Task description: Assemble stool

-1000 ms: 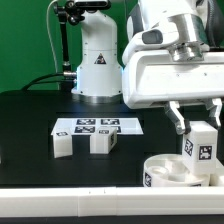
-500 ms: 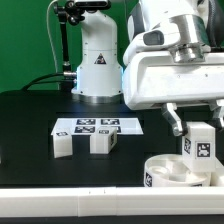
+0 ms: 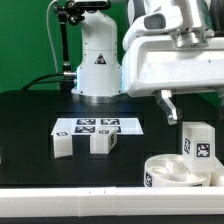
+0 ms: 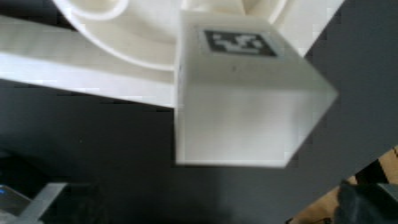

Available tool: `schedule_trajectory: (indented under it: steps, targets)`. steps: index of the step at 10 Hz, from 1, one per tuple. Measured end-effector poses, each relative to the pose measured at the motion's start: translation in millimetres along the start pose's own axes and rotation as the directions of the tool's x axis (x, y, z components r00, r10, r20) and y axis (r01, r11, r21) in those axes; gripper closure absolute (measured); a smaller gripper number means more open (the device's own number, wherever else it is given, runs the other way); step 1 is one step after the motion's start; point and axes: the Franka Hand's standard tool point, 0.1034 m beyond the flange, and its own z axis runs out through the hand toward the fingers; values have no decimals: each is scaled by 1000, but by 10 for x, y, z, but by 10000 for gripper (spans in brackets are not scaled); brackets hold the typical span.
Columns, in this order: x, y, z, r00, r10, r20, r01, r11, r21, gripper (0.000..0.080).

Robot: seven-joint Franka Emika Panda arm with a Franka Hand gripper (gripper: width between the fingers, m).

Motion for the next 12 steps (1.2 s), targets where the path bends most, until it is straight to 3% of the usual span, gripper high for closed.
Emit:
schedule_trajectory:
  steps: [1,7,12]
  targets:
    - [70,28,-17,1000,-20,-11,20,1000,-4,151]
    - [21,-2,7,1000,2,24,-2,1000,5,151]
    - [-19,-134,13,943,32,331,-57,996,66,151]
